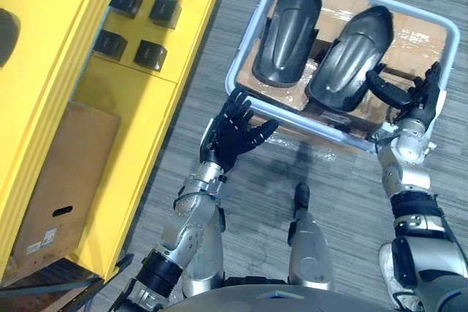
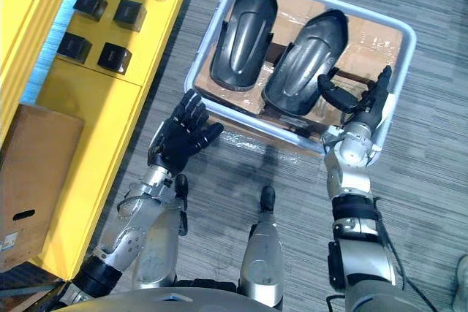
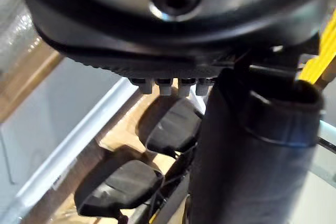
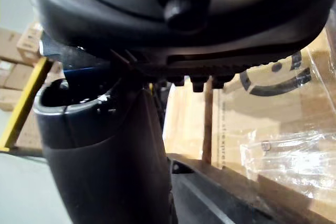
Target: Walk over and take three plastic housings, then place them on the shelf
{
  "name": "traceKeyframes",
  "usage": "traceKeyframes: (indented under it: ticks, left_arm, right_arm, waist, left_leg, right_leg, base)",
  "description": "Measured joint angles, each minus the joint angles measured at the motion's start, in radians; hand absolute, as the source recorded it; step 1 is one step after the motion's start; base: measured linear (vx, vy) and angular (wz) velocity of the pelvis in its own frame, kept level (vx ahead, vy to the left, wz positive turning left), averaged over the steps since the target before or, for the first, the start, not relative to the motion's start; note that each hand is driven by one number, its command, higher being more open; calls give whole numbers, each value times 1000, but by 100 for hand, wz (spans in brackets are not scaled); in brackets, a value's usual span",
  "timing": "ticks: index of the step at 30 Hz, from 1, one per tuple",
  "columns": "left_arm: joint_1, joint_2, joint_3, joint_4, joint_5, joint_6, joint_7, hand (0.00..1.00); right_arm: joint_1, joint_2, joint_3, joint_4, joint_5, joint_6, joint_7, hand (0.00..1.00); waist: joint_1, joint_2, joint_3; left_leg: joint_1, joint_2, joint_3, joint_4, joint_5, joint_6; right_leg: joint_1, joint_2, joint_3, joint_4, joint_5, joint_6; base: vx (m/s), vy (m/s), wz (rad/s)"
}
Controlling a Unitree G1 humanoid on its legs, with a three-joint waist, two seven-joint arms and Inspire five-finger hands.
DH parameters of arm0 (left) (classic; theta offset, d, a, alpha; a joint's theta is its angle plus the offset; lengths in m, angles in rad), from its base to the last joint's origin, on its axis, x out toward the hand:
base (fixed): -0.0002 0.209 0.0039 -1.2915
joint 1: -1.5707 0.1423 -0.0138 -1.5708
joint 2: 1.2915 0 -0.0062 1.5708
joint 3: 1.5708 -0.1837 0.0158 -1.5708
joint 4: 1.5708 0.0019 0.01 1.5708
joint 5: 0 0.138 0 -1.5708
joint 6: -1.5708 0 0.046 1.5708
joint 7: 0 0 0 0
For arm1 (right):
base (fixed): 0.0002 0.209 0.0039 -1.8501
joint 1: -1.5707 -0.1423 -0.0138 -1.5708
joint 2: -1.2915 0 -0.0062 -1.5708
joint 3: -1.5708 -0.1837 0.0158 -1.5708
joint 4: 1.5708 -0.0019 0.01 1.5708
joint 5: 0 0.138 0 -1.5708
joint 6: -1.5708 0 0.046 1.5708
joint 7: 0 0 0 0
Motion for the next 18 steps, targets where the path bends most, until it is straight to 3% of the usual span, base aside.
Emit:
traceKeyframes:
  ticks: [2, 6, 7, 11, 13, 15, 18]
  left_arm:
    - [2, 0, -3, 21, -1, 10, 0, 100]
    - [0, -1, -19, 63, -37, 12, -4, 100]
    - [0, 0, -29, 70, -42, 12, -5, 100]
    - [-8, -2, -46, 102, -67, 10, -8, 100]
    - [-5, -2, -51, 110, -72, 10, -8, 100]
    - [0, 3, -56, 115, -72, 10, -8, 100]
    - [16, 10, -58, 115, -71, 10, -2, 100]
  right_arm:
    - [-46, -43, 16, 63, -1, 25, 17, 100]
    - [-199, -173, 78, 196, -6, 75, 58, 100]
    - [-238, -198, 94, 231, -11, 90, 60, 0]
    - [-292, -240, 120, 303, -50, 163, 73, 0]
    - [-314, -261, 127, 346, -108, 207, 81, 0]
    - [-345, -294, 134, 390, -274, 287, 107, 0]
    - [-362, -316, 157, 393, -325, 354, 103, 0]
  waist:
    - [4, 6, 1]
    - [6, 53, 22]
    - [9, 64, 26]
    - [21, 74, 25]
    - [32, 76, 26]
    - [34, 80, 25]
    - [31, 81, 25]
  left_leg:
    - [0, -11, 1, -10, 10, 3]
    - [-4, -26, -3, -34, 36, 10]
    - [-7, -28, -5, -34, 40, 9]
    - [-16, -27, -21, -34, 53, 5]
    - [-16, -27, -25, -34, 56, 0]
    - [-16, -27, -43, -42, 63, 1]
    - [-15, -26, -61, -76, 95, -9]
  right_leg:
    - [-9, -13, -2, 13, -15, 11]
    - [-34, -30, -11, 43, -19, 13]
    - [-40, -32, -12, 52, -22, 13]
    - [-50, -33, -28, 74, -27, 9]
    - [-50, -34, -34, 82, -30, 7]
    - [-45, -34, -50, 87, -33, 4]
    - [-49, -33, -73, 99, -43, 5]
  base:
    - [-50, 8, 6]
    - [-77, 18, 6]
    - [-87, 15, 3]
    - [-76, -7, 10]
    - [-57, -10, 10]
    - [-49, -16, 16]
    - [-31, -32, 20]
